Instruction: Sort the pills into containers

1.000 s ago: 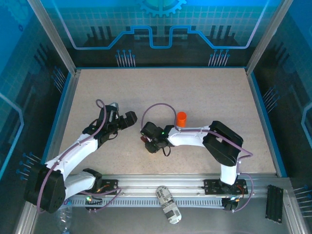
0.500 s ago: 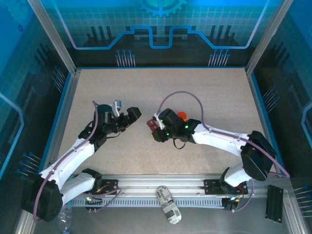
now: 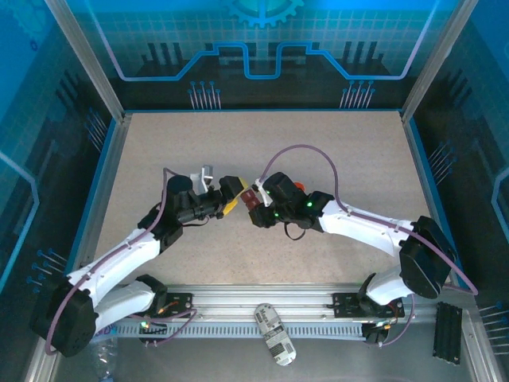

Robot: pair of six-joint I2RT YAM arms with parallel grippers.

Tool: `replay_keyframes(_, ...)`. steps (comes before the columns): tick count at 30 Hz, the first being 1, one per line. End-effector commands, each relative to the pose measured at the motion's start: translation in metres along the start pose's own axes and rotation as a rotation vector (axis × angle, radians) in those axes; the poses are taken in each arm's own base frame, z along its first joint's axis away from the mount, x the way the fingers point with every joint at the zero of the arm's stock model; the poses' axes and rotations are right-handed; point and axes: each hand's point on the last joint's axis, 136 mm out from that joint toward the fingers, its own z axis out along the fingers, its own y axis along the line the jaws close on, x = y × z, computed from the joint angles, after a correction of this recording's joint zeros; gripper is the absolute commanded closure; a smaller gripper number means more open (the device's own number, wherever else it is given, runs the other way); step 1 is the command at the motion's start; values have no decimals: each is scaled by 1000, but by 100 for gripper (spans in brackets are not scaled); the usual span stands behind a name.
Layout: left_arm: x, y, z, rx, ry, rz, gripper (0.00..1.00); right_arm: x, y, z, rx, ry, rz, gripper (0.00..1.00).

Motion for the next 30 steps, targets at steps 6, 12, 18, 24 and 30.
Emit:
replay_keyframes(6,-1,-9,7,27,-10,-9,2,-15,9,-3,-43,-31,27,70)
replay_keyframes(12,-2,-13,12,31,-4,1,3,-12,13,0,-55,-24,24,70)
replay_keyframes(18,-3,-14,15,30,-8,3,2,-7,17,6,-60,-8,18,70)
replay_keyframes(24,-3,-18,16,38,-10,2,2,0,15,11,-43,6,13,70)
replay_keyframes(30,-1,-21,16,44,-6,3,2,2,14,16,-33,14,19,71)
